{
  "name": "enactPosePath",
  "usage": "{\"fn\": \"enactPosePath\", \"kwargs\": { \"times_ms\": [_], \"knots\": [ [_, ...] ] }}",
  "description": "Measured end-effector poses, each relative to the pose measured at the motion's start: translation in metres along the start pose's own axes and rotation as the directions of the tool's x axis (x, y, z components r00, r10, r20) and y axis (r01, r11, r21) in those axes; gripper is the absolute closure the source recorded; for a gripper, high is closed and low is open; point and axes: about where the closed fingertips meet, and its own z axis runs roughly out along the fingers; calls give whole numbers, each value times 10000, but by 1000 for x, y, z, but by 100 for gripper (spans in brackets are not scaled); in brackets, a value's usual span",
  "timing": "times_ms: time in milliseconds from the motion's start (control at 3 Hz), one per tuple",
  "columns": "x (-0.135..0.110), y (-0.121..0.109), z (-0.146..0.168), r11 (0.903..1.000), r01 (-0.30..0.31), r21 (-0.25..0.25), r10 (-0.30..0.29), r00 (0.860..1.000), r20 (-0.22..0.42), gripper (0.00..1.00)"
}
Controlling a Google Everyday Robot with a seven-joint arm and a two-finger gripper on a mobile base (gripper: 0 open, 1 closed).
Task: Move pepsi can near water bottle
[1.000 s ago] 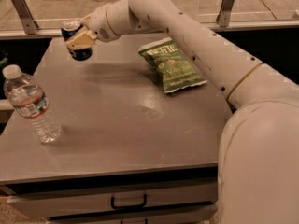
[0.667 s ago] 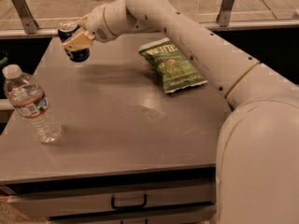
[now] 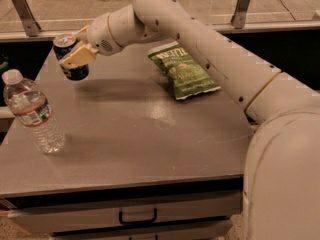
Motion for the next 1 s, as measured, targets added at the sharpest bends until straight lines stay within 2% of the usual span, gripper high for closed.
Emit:
{"fn": "enactPosePath", "kwargs": {
  "times_ms": [333, 667, 1000],
  "knots": [
    [-1, 39, -2, 9970, -40, -777, 44, 10000, 46, 100],
    [5, 64, -12, 9905, -315, -1339, 280, 9992, -278, 100],
    [13, 77, -23, 9778, -709, -1970, 574, 9956, -737, 100]
  ]
}}
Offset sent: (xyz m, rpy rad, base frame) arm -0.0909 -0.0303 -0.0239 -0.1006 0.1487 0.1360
